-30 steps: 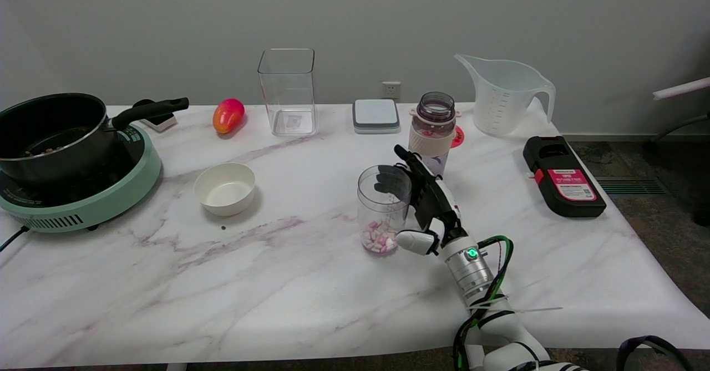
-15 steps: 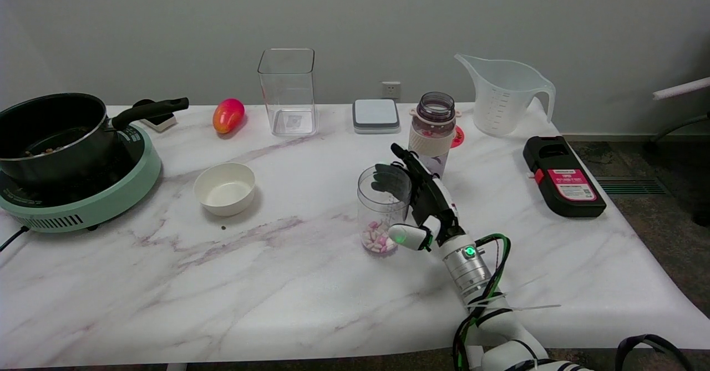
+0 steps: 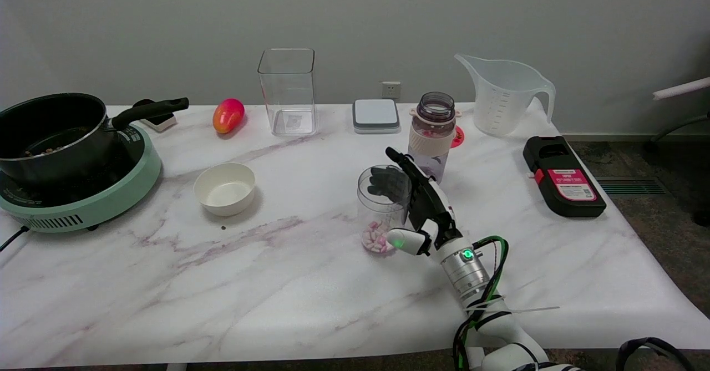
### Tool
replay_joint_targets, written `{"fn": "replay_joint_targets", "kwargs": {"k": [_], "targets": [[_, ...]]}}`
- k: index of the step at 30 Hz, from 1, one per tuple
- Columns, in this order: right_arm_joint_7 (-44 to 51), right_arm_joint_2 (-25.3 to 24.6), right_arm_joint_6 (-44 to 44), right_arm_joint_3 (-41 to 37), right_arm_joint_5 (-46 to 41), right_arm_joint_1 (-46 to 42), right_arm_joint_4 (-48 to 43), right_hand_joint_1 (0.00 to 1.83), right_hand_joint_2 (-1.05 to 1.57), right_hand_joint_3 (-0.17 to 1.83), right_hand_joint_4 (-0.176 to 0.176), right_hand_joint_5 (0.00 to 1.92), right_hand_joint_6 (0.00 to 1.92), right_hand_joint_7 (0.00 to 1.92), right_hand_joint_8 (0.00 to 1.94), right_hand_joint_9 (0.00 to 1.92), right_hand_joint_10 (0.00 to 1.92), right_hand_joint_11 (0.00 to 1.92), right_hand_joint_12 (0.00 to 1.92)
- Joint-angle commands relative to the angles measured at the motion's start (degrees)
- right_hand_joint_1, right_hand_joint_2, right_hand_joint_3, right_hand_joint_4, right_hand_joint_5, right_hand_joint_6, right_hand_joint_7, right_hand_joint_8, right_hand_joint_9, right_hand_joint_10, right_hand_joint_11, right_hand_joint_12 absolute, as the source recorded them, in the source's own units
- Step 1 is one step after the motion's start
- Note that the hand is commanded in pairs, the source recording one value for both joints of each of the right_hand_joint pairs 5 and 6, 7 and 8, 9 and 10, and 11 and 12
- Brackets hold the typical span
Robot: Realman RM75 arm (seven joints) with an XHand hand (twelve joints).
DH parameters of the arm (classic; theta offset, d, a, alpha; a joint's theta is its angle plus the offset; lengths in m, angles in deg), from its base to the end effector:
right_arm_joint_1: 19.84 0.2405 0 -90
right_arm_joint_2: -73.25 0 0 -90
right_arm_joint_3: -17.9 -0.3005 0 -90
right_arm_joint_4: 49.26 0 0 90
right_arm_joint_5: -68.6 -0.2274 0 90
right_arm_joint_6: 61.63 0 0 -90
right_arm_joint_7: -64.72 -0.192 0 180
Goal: Pick up the measuring cup.
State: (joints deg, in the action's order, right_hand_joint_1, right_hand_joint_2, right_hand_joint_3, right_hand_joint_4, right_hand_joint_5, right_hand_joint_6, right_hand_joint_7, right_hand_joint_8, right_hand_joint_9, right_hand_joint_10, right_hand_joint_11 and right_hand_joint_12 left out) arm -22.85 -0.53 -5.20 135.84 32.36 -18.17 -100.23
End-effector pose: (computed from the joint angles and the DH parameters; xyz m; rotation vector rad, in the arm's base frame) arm -0.4050 -0.3570 0.2822 1.3060 -1.2433 1.4639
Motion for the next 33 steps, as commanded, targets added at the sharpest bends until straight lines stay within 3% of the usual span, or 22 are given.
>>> {"fn": "replay_joint_targets", "kwargs": {"k": [1,7,10,18,27,28,29,31,33], "targets": [[0.0,0.1,-0.8,0.1,0.6,-0.9,-1.3,1.24,-0.59,1.2,0.0,0.25,0.25,0.6,0.6,0.6,0.6,0.62,0.62],[0.0,0.1,-1.8,0.1,0.6,-0.9,-1.9,1.26,-0.41,1.09,0.0,0.39,0.39,0.65,0.65,0.62,0.62,0.61,0.61],[0.0,0.1,-2.1,0.1,0.6,-0.9,-1.9,1.29,-0.22,0.99,0.0,0.51,0.51,0.75,0.75,0.64,0.64,0.7,0.7],[0.6,0.2,-2.9,-0.7,0.3,-0.8,-1.3,1.33,0.24,0.77,0.0,0.66,0.66,0.95,0.95,0.93,0.93,0.86,0.86],[0.0,0.1,-2.5,-0.5,0.3,-0.7,-2.0,1.32,0.43,0.61,0.0,0.76,0.76,1.08,1.08,1.03,1.03,0.87,0.87],[0.0,0.2,-2.5,-0.5,0.3,-0.7,-2.0,1.31,0.43,0.61,0.0,0.8,0.8,1.11,1.11,1.05,1.05,0.86,0.86],[-6.3,-0.7,1.4,5.7,1.5,-0.9,-7.8,1.33,0.44,0.64,0.0,0.88,0.88,1.14,1.14,1.07,1.07,0.87,0.87],[0.0,0.4,-2.1,-0.6,0.3,-0.7,-2.0,1.29,0.48,0.68,0.0,1.04,1.04,1.23,1.23,1.14,1.14,0.91,0.91],[0.0,0.5,-1.8,-0.6,0.3,-0.7,-2.0,1.27,0.58,0.67,0.0,1.19,1.19,1.33,1.33,1.21,1.21,0.98,0.98]]}}
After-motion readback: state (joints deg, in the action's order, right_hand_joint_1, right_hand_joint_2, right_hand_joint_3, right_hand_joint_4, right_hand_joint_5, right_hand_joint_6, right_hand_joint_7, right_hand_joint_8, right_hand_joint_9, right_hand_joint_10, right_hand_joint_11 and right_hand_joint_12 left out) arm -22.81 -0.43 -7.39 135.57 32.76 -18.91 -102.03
